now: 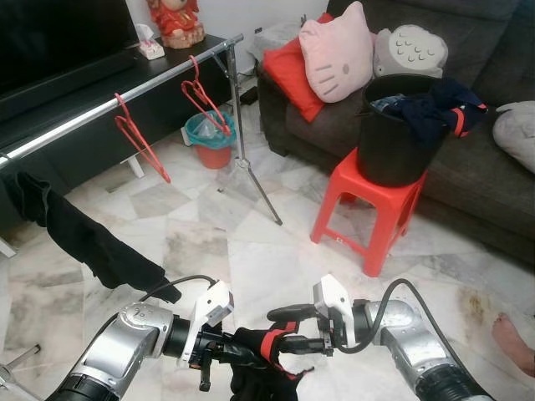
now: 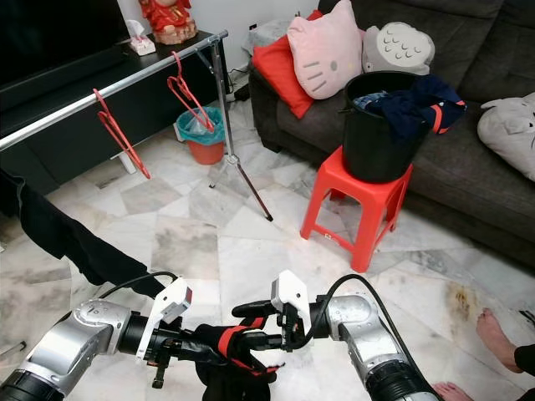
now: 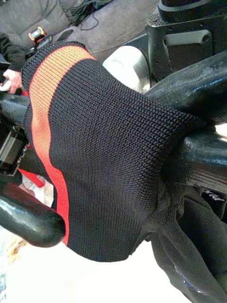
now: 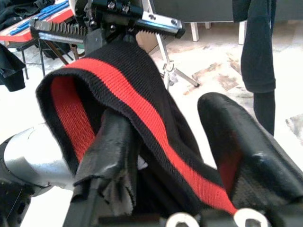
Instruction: Hang hanger
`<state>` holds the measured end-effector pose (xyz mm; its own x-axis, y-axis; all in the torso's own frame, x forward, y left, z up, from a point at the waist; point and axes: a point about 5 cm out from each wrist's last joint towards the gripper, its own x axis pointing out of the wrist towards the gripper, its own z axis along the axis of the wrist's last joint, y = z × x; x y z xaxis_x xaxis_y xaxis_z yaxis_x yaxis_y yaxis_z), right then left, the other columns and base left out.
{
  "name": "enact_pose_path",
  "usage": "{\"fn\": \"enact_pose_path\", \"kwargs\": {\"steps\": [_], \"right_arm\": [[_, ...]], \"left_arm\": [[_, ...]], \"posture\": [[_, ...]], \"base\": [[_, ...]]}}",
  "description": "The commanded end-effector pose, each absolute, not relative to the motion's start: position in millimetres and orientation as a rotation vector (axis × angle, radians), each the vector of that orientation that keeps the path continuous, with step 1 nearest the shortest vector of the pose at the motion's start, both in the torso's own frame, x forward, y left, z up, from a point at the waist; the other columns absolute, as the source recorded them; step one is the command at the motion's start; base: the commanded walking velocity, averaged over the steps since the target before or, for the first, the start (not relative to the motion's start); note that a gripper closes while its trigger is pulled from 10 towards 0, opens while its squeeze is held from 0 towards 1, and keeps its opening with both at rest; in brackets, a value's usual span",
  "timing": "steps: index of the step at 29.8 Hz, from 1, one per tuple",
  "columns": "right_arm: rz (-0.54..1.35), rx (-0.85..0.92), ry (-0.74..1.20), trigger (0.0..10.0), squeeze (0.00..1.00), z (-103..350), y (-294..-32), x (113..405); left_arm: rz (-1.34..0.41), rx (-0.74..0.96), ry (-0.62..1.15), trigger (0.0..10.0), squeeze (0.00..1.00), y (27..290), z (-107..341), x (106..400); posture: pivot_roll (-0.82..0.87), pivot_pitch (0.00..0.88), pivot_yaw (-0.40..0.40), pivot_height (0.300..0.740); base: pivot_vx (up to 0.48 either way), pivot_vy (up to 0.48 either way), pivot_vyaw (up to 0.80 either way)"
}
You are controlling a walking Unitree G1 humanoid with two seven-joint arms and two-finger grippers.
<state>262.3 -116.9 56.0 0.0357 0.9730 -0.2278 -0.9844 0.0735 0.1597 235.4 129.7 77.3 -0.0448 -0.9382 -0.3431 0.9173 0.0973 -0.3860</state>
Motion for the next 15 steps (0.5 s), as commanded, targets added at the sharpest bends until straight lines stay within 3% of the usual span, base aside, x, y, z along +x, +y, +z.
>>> {"fn": "enact_pose_path", "kwargs": {"steps": [1, 15], "right_arm": [[1.489, -0.050, 0.274, 0.0, 0.00, 60.8, -116.2, 267.5], [1.466, -0.080, 0.276, 0.0, 0.00, 59.2, -117.9, 270.4]], "left_arm": [[-1.525, -0.054, 0.570, 10.0, 0.00, 126.6, 82.9, 234.1], [-1.525, -0.061, 0.568, 10.0, 0.00, 126.1, 83.3, 234.0]], "posture": [[0.04, 0.052, 0.051, 0.740], [0.04, 0.052, 0.050, 0.740]], "base": [[0.000, 0.000, 0.00], [0.000, 0.000, 0.00]]}}
